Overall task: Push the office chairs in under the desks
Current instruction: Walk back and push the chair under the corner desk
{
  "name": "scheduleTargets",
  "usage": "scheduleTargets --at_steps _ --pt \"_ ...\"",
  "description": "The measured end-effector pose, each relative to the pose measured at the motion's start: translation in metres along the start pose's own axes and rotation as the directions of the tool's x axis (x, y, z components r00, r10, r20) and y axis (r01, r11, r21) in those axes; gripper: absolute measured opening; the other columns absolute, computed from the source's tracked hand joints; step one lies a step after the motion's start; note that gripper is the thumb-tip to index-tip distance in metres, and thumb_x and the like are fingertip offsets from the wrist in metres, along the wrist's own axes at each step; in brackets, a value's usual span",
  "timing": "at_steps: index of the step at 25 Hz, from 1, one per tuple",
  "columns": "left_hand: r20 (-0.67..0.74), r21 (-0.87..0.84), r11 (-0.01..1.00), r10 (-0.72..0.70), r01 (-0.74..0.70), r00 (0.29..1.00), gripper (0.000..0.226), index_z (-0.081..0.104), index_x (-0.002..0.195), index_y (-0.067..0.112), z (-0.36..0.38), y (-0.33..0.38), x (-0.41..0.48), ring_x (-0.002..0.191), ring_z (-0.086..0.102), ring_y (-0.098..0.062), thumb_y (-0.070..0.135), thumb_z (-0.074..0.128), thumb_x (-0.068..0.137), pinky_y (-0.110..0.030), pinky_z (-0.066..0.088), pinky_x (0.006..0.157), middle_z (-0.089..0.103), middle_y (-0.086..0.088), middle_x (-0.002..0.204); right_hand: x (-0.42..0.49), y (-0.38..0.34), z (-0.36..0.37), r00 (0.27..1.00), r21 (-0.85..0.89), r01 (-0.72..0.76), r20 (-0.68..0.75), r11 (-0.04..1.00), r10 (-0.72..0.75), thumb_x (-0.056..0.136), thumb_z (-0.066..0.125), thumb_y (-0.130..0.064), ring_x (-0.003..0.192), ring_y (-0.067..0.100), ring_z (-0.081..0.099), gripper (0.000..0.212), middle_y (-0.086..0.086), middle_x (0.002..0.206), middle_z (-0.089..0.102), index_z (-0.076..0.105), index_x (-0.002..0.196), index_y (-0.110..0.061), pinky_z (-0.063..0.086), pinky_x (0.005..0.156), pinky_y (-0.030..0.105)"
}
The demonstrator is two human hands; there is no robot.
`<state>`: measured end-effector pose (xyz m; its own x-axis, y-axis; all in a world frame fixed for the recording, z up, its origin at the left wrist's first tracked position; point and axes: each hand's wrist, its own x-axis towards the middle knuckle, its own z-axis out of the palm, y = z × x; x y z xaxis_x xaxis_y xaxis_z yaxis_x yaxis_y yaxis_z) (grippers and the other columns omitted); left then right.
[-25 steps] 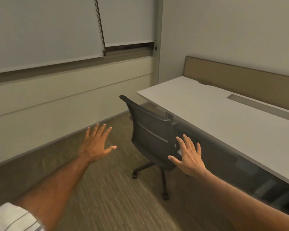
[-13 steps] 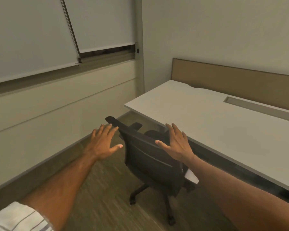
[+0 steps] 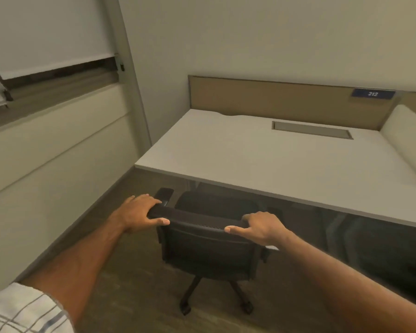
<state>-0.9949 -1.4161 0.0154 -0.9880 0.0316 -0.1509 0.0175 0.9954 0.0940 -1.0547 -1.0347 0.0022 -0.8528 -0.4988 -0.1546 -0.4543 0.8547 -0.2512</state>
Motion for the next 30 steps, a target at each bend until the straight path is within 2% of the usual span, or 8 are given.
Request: scheduleTargets --at_steps 3,6,8,12,22,25,27,30 --pt "0.06 0.009 0.982 0.188 -0.188 0.98 0.114 0.063 0.126 0.032 -0.006 -0.003 0.017 0.096 0.059 -0.009 0.109 0.02 0.055 -0.031 0.045 0.082 0.067 0.011 0.112 -0.017 -0.006 0.004 0.995 -0.052 -0.076 -0.076 0.996 0.072 0.057 0.018 -0.109 0.06 0.012 0.057 0.1 -0.005 0.059 0.057 0.058 0.074 -0.019 0.04 0.055 0.032" --pt "0.073 0.02 0.948 0.316 -0.318 0.946 0.109 0.063 0.12 0.034 -0.005 0.001 0.024 0.087 0.059 -0.006 0.109 0.017 0.056 -0.028 0.043 0.072 0.063 0.017 0.101 -0.034 -0.01 0.009 0.984 -0.045 -0.108 -0.151 0.993 0.1 0.06 0.029 -0.107 0.058 0.009 0.053 0.087 -0.007 0.061 0.057 0.052 0.07 -0.024 0.035 0.052 0.03" --pt "0.079 0.039 0.93 0.361 -0.364 0.929 0.107 0.063 0.12 0.035 -0.003 0.007 0.026 0.088 0.059 -0.006 0.108 0.016 0.058 -0.03 0.047 0.074 0.062 0.018 0.102 -0.046 -0.01 0.014 0.973 -0.033 -0.124 -0.202 0.992 0.115 0.059 0.031 -0.108 0.059 0.01 0.053 0.088 -0.007 0.065 0.058 0.053 0.072 -0.023 0.037 0.054 0.031" --pt "0.103 0.071 0.902 0.418 -0.425 0.903 0.109 0.063 0.123 0.035 -0.005 0.017 0.029 0.095 0.062 -0.009 0.108 0.014 0.058 -0.038 0.054 0.084 0.066 0.016 0.109 -0.065 -0.012 0.02 0.947 -0.037 -0.135 -0.3 0.99 0.118 0.06 0.029 -0.108 0.053 0.008 0.046 0.084 -0.008 0.06 0.051 0.042 0.063 -0.025 0.024 0.049 0.026" --pt "0.068 0.043 0.864 0.499 -0.502 0.864 0.112 0.063 0.124 0.039 -0.013 0.015 0.072 0.093 0.06 -0.003 0.11 0.015 0.052 -0.026 0.042 0.073 0.065 0.02 0.109 -0.069 -0.021 0.029 0.896 -0.062 -0.226 -0.405 0.972 0.183 0.064 0.028 -0.107 0.048 0.011 0.044 0.087 -0.006 0.054 0.048 0.042 0.06 -0.021 0.023 0.047 0.027" --pt "0.068 0.017 0.874 0.483 -0.485 0.873 0.111 0.064 0.123 0.04 -0.013 0.027 0.087 0.088 0.059 0.0 0.109 0.016 0.051 -0.026 0.043 0.074 0.064 0.022 0.102 -0.059 -0.002 0.018 0.905 -0.067 -0.225 -0.383 0.972 0.183 0.063 0.027 -0.107 0.052 0.011 0.048 0.089 -0.007 0.058 0.051 0.047 0.064 -0.02 0.027 0.048 0.027" --pt "0.082 -0.001 0.885 0.463 -0.465 0.883 0.111 0.064 0.122 0.041 -0.013 0.042 0.097 0.085 0.058 0.001 0.11 0.015 0.05 -0.028 0.045 0.076 0.062 0.025 0.096 -0.052 0.016 0.008 0.917 -0.059 -0.231 -0.347 0.971 0.198 0.061 0.026 -0.108 0.059 0.011 0.053 0.093 -0.008 0.065 0.056 0.055 0.071 -0.021 0.038 0.051 0.029" --pt "0.072 -0.013 0.899 0.438 -0.438 0.896 0.111 0.064 0.12 0.044 -0.01 0.071 0.11 0.085 0.059 -0.003 0.111 0.011 0.049 -0.033 0.048 0.078 0.06 0.027 0.09 -0.046 0.053 -0.007 0.937 -0.014 -0.272 -0.231 0.962 0.261 0.058 0.024 -0.11 0.075 0.013 0.064 0.102 -0.007 0.082 0.069 0.067 0.091 -0.024 0.055 0.069 0.034"
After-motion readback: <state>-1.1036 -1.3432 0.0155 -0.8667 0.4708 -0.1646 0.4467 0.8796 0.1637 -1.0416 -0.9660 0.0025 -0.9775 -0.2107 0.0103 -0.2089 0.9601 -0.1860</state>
